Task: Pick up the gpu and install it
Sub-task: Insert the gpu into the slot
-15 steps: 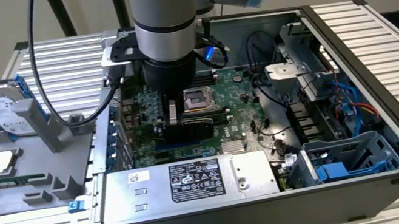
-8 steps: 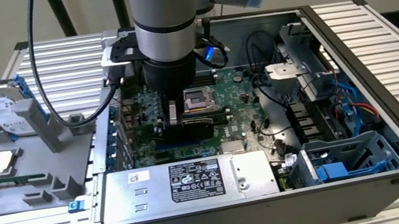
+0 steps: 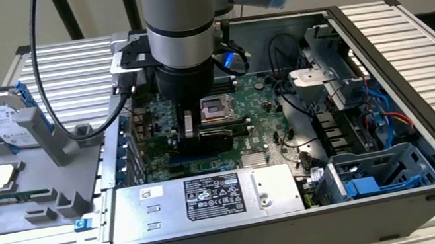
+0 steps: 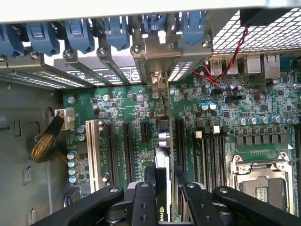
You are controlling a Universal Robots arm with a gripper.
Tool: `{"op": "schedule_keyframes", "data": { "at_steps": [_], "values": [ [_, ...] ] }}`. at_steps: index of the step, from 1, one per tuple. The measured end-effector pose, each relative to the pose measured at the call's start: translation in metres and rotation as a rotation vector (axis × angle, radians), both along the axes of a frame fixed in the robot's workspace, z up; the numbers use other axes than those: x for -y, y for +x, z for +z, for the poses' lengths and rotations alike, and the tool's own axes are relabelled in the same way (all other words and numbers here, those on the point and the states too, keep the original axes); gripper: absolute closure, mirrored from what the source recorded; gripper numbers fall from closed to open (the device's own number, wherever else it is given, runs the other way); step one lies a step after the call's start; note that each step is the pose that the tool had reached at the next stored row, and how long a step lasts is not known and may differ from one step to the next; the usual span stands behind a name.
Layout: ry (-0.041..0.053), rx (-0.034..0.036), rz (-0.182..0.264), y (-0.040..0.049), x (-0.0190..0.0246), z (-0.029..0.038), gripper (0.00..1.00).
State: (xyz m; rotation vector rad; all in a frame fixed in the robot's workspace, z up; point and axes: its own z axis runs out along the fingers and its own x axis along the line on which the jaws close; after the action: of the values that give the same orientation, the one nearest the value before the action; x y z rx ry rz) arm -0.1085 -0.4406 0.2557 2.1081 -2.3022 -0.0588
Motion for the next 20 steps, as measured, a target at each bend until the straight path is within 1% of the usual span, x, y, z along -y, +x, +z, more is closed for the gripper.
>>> {"op": "schedule_keyframes", "data": {
  "at_steps": [2,10,13,14,17,20],
  "values": [
    [0.0004,-0.0027,0.000,0.0000,0.0000,0.0008,1.00],
    [0.0000,-0.0046,0.000,0.0000,0.0000,0.0021,1.00],
    [0.0003,-0.0056,0.000,0.0001,0.0009,0.0021,1.00],
    [0.0002,-0.0068,0.000,0.0001,0.0011,0.0021,1.00],
    [-0.0010,-0.0136,0.000,0.0001,0.0016,0.0023,1.00],
    [-0.0001,-0.0160,0.000,0.0000,0.0016,0.0021,1.00]
  ]
}}
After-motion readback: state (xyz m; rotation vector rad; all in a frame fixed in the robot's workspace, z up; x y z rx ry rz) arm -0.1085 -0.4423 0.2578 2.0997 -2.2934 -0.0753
